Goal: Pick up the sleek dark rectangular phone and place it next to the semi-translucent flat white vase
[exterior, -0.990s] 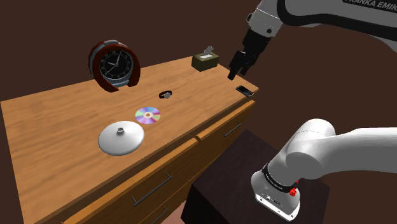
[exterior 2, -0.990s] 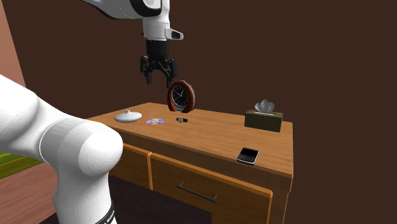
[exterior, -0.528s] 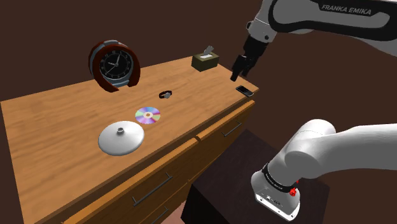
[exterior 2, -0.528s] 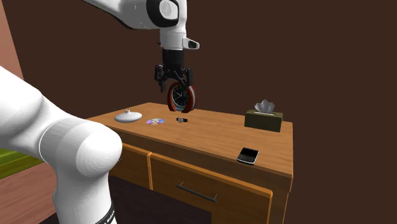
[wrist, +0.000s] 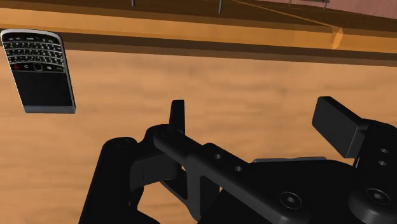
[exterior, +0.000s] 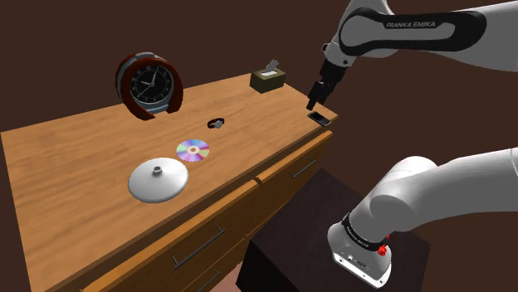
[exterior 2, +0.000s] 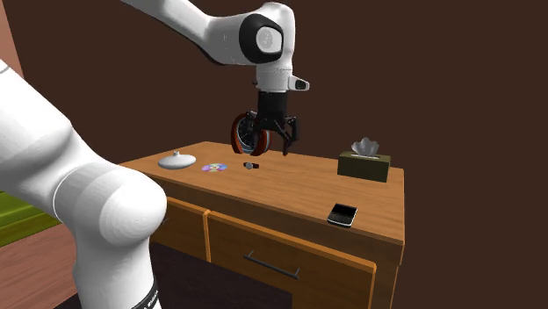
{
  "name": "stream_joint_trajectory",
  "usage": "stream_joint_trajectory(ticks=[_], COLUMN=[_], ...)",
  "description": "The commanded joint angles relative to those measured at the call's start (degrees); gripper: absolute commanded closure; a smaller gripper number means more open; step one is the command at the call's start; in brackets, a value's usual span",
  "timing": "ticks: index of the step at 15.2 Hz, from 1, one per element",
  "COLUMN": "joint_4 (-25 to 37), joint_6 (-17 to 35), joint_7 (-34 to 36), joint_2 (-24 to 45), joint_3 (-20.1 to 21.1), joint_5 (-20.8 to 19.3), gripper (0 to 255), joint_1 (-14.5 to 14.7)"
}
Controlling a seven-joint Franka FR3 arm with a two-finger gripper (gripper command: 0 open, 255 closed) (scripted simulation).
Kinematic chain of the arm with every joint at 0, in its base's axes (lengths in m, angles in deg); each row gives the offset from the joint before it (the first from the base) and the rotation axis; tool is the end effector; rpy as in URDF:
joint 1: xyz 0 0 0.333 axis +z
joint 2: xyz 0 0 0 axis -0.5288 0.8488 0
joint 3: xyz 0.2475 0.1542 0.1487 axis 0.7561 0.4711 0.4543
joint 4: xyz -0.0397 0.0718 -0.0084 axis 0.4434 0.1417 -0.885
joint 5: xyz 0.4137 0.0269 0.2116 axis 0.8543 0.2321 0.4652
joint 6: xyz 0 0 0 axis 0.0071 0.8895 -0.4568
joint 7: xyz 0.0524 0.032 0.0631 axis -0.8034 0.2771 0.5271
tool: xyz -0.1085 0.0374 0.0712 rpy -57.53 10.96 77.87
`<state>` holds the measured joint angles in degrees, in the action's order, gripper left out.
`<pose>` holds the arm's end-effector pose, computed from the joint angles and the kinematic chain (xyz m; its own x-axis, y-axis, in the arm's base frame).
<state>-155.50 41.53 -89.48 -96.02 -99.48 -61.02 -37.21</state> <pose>0.4152 -0.1665 0.4502 0.9987 0.0196 0.0464 0.0235 -0.9960 -0.0867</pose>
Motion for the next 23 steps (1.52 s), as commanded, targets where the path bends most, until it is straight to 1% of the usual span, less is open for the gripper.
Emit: stream_joint_trajectory(ticks=[1, 5, 8, 11, 15, 17, 18, 23], joint_4=[0.7, 3.0, 5.4, 8.4, 13.4, 16.4, 16.8, 14.9], joint_6=[2.0, 5.7, 8.2, 10.4, 12.8, 13.5, 13.6, 17.3], joint_7=[-3.0, -8.6, -13.0, -17.8, -24.7, -28.3, -28.8, -29.9], joint_2=[3.2, 10.0, 15.6, 21.8, 30.8, 35.6, 36.2, 38.3], joint_3=[-2.4, -6.7, -9.9, -12.8, -15.9, -17.0, -17.0, -16.8], joint_5=[-0.8, -1.5, -1.0, 0.5, 4.0, 6.4, 6.7, 8.3], gripper=[0, 0, 0, 0, 0, 0, 0, 0], joint_1=[-0.5, -1.0, -1.2, -1.4, -2.1, -2.9, -3.2, -3.4])
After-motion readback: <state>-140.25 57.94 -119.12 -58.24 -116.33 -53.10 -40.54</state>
